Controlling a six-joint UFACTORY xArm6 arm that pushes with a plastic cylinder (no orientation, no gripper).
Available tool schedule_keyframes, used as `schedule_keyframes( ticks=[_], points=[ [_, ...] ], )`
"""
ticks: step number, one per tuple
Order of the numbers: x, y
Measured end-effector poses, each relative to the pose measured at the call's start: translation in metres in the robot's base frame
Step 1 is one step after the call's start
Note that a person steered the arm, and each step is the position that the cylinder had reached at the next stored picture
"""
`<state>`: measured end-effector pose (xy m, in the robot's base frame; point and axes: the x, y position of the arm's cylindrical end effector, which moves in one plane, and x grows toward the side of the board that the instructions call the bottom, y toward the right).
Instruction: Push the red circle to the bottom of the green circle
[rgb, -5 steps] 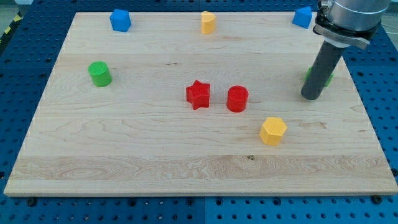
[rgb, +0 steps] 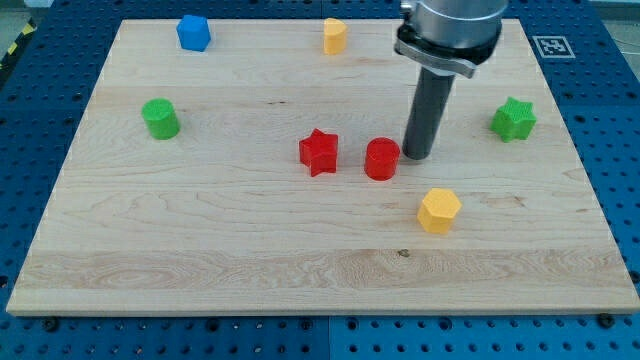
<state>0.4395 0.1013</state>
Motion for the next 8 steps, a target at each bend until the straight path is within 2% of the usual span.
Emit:
schedule_keyframes(
  ticks=[1, 4, 6, 8],
  points=[
    [-0.003, -0.001],
    [0.014, -0.051],
    [0.041, -0.059],
    [0.046, -0.063]
  ],
)
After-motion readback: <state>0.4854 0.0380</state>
